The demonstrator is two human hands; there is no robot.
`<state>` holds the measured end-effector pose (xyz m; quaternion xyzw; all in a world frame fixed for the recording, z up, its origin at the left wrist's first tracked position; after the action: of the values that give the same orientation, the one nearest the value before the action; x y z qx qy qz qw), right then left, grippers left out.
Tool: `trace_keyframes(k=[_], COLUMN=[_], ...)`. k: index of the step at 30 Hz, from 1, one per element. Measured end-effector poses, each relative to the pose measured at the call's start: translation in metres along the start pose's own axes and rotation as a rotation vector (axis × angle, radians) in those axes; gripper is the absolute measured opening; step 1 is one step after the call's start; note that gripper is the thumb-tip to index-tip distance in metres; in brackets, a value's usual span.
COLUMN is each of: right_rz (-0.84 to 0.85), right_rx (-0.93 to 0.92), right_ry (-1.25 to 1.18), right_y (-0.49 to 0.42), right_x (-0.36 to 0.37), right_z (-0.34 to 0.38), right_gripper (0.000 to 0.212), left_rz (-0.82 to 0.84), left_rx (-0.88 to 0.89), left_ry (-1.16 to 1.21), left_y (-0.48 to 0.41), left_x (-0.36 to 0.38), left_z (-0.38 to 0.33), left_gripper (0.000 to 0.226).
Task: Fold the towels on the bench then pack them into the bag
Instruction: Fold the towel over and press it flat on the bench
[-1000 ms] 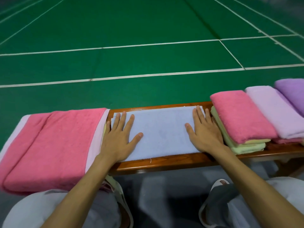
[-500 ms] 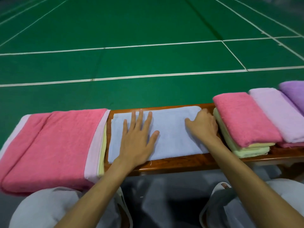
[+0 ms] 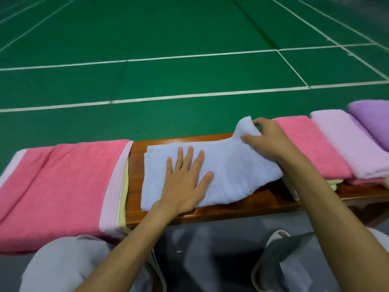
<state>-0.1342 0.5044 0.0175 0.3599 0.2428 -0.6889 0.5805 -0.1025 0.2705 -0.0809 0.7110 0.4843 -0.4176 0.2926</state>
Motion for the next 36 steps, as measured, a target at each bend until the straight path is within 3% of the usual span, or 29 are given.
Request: trace_keyframes(k=[1,4,6,8,10,14,18,22,25,27,29,31,32,34,36], right_rz=[-0.024,-0.086,0.012,0.263,0.395,0.24,0.19,0.169,0.114,0.03,-0.074,-0.168,-0.187,-0.134,-0.001], right_rx=[-0.01,-0.089,-0.228,-0.318,-0.319,-0.281,-0.179,-0.126,-0.132,-0.153,-0.194,-0.303,-0.379,-0.514,-0.579], right_ry=[-0.052,-0.145,-0.221,-0.403,-0.501,-0.552,-0.578,-0.49,-0.275,-0.074,0.125,0.28,0.333,0.422,0.505], right_y=[0.003,0.016,0.026,0.041,0.05,0.038,0.026,0.02,0.019,0.02,0.024,0.03,0.033,0.041,0.05], right_x=[-0.007,-0.008,0.018,0.056,0.078,0.068,0.07,0.085,0.092,0.089,0.081,0.078,0.082,0.102,0.134], right_z=[0.007,0.044,0.075,0.101,0.111,0.1,0.071,0.05,0.037,0.034,0.038,0.049,0.057,0.074,0.081], right_gripper=[0.031,0.032,0.045,0.065,0.074,0.059,0.045,0.046,0.044,0.042,0.043,0.05,0.057,0.069,0.071], left_rz=[0.017,-0.021,0.028,0.088,0.086,0.099,0.133,0.153,0.146,0.071,-0.182,-0.438,-0.485,-0.437,-0.262], left_rx=[-0.016,-0.162,-0.319,-0.426,-0.492,-0.641,-0.654,-0.697,-0.664,-0.627,-0.584,-0.464,-0.329,-0.032,0.093], left_ry=[0.194,1.106,1.614,1.895,1.943,1.717,1.73,1.695,1.703,1.632,1.283,0.708,0.427,0.098,-0.023], left_y=[-0.001,-0.007,-0.007,-0.002,0.005,0.016,0.017,0.024,0.023,0.021,0.023,0.03,0.032,0.027,0.019], left_x=[-0.002,-0.024,-0.034,-0.043,-0.051,-0.057,-0.065,-0.062,-0.065,-0.073,-0.09,-0.112,-0.118,-0.105,-0.071], left_z=[-0.006,-0.027,-0.036,-0.03,-0.013,0.011,0.036,0.054,0.063,0.066,0.079,0.079,0.066,0.033,0.016], left_gripper=[0.069,0.055,0.062,0.084,0.086,0.037,0.06,0.075,0.074,0.056,0.042,0.052,0.061,0.068,0.069])
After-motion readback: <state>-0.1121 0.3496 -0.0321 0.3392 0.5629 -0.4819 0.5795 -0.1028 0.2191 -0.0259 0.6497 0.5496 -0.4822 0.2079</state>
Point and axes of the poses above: each hand's wrist, its own y-axis away from the middle knuckle, its own x-axis out of the palm, z = x × y, the point moved 7 cm from there along -y, towards the middle knuckle, and after that the axes turned 7 degrees about y, right-handed, at the moved point
